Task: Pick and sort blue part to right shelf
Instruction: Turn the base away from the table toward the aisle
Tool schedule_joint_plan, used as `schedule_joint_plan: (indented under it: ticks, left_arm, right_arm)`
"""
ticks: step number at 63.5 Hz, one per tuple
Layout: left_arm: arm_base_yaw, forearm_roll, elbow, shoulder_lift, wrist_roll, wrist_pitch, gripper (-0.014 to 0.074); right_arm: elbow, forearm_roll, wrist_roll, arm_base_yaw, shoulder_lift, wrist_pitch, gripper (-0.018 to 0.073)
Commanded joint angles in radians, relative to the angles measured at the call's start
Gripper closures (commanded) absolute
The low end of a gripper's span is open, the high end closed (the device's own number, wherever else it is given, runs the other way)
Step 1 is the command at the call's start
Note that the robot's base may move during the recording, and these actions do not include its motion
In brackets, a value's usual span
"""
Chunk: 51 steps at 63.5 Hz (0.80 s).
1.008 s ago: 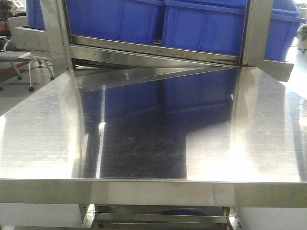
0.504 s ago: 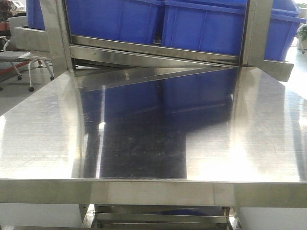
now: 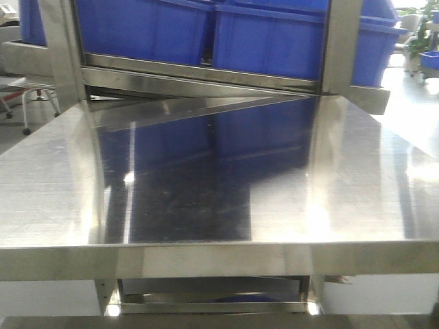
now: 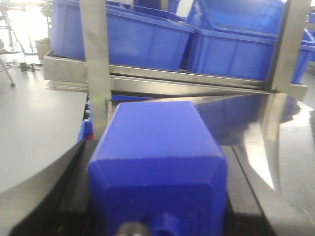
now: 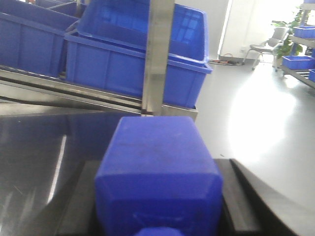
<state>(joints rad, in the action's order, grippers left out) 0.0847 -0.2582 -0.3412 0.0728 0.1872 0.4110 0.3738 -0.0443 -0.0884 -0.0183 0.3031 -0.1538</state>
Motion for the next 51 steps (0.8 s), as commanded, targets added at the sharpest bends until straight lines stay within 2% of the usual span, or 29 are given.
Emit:
schedule_joint_plan:
  ticks: [1, 51]
  left_arm:
    - [0.001, -0.008, -0.029, 0.01, -0.012, -0.089, 0.0264]
    - [0.001, -0.008, -0.029, 0.006, -0.012, -0.086, 0.0264]
  right_arm:
    - [0.028, 0.009, -0.005, -0.005, 0.005, 0.1, 0.0293]
    - [0.028, 0.009, -0.005, -0.005, 0.005, 0.1, 0.0293]
